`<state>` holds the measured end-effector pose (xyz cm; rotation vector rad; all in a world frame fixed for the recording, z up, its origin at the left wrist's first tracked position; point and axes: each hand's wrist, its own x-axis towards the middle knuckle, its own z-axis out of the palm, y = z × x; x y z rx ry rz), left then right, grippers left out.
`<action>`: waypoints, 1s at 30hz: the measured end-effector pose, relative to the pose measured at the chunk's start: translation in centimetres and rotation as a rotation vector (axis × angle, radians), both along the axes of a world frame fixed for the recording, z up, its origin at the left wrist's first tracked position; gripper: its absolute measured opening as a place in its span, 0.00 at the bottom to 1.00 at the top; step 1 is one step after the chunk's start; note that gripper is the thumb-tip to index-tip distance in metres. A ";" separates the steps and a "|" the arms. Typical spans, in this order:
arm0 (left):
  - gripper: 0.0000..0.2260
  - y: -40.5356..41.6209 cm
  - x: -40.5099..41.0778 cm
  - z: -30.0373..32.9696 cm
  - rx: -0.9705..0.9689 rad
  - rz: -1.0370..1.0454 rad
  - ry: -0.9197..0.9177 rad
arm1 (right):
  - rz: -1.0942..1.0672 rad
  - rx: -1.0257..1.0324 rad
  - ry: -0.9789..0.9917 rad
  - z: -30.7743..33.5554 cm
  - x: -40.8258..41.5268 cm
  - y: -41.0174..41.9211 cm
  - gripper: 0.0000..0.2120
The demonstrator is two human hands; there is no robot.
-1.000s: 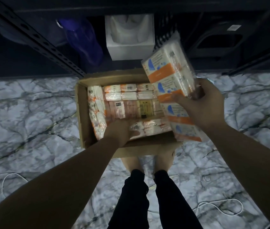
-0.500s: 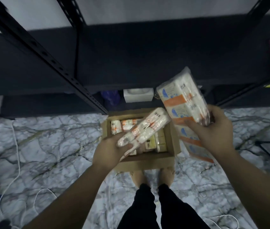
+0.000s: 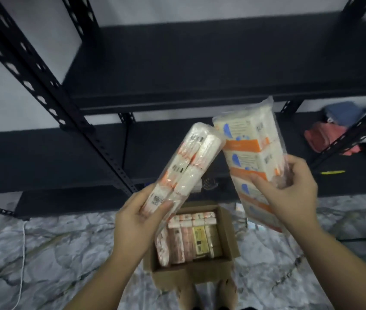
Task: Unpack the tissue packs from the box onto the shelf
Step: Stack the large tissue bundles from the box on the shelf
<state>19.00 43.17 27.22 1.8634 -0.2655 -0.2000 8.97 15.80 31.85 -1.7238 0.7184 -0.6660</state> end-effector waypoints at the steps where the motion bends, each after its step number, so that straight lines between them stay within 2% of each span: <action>1: 0.19 -0.3 0.3 1.0 -0.029 0.005 -0.016 | -0.010 -0.027 -0.030 0.8 0.2 -0.1 0.32; 8: 0.18 -2.5 4.3 9.1 -0.111 0.017 -0.209 | -0.087 -0.155 -0.185 6.6 2.8 -1.4 0.31; 15: 0.18 -5.9 10.0 16.9 -0.121 0.009 -0.452 | -0.124 -0.296 -0.230 13.6 7.3 -4.9 0.28; 23: 0.21 -11.7 17.9 20.6 0.196 0.046 -0.675 | -0.124 -0.495 -0.120 17.7 12.5 -13.4 0.28; 30: 0.23 -17.2 21.2 17.7 0.618 0.011 -0.797 | -0.016 -0.808 0.212 17.6 14.8 -21.4 0.27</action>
